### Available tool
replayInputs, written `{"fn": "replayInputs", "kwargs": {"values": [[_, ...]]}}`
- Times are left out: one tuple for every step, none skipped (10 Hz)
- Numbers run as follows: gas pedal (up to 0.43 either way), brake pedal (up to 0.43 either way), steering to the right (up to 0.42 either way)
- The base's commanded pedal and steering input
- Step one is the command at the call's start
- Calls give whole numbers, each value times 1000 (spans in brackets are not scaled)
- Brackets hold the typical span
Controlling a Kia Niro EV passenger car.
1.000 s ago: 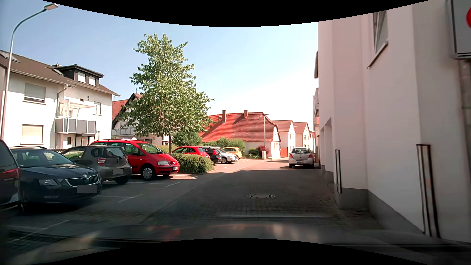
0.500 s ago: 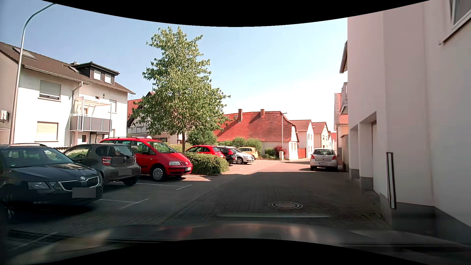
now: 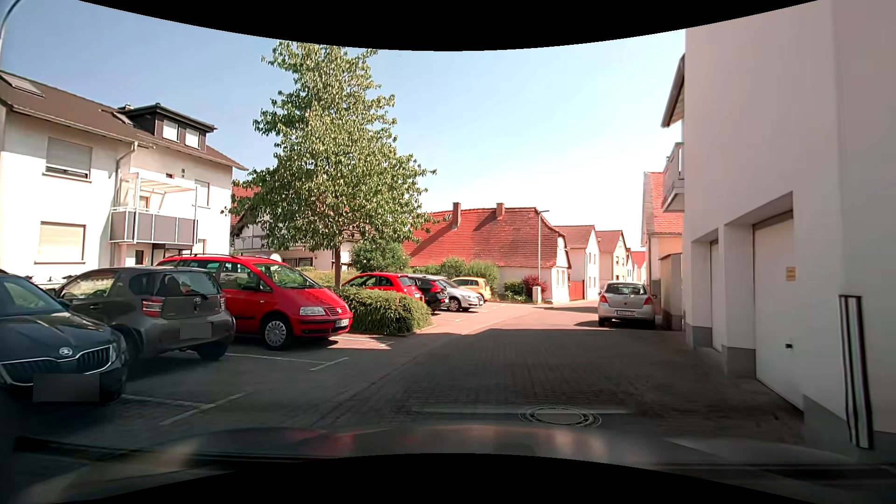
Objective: Follow the waypoints while adhering to traffic rules and regulations
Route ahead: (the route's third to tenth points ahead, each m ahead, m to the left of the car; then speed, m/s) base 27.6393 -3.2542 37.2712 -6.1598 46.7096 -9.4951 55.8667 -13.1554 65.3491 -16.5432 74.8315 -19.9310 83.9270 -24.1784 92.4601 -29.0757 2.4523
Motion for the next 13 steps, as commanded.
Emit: {"fn": "replayInputs", "kwargs": {"values": [[59,0,57],[39,0,55],[0,0,55],[0,0,55],[0,0,55],[0,0,55],[0,0,56],[0,0,61],[0,0,65],[0,0,69],[0,0,73],[0,0,75],[0,0,77]]}}
